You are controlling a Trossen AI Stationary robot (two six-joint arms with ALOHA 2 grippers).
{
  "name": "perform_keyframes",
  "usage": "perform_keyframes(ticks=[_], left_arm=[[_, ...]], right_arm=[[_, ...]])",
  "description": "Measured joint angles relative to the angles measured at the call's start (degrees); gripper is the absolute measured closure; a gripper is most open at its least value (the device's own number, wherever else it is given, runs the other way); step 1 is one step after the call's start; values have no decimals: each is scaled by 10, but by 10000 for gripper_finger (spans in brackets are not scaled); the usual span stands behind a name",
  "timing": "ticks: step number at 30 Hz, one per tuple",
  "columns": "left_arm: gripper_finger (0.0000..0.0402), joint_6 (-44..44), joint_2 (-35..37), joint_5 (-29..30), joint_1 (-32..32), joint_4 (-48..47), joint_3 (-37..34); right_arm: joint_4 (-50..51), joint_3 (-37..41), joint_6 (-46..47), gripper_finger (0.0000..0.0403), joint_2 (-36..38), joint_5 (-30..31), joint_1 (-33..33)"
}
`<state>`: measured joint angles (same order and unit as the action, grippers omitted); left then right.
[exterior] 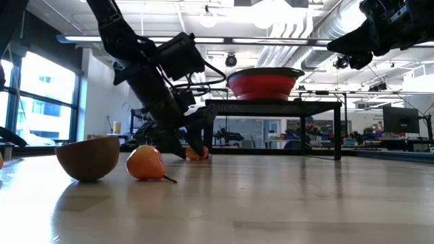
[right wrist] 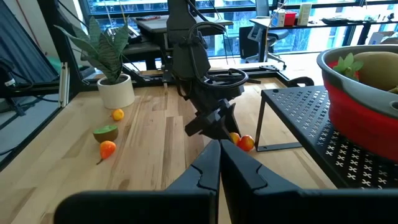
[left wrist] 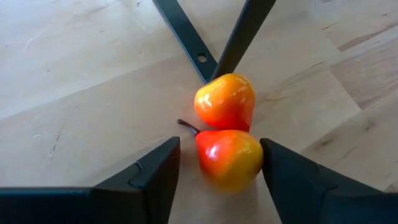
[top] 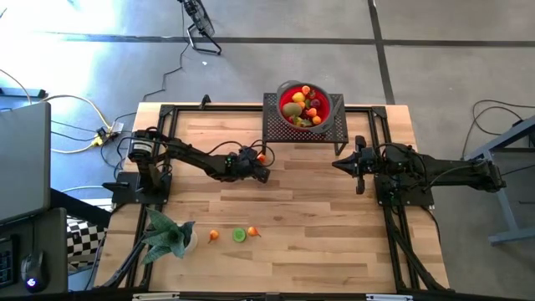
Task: Pick & Place Fruit
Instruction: Put the pear into the strainer on the shelf
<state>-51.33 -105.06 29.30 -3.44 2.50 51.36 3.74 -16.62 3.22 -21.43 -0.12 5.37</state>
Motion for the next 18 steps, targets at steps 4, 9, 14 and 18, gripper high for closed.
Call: perform_keyframes(ticks=[4,9,14,18], left_arm=[[203,0,0,-1,0,-3,0],[214,-2,1,-7,0,-11,0],[231,-2,10,-32,0,-23,0],[247,-3,28,-57,1,-61,0]], right_arm=[[0,0,0,398,0,0,0],[0,0,0,398,0,0,0],[0,0,0,398,0,0,0],[0,0,0,398,0,0,0]])
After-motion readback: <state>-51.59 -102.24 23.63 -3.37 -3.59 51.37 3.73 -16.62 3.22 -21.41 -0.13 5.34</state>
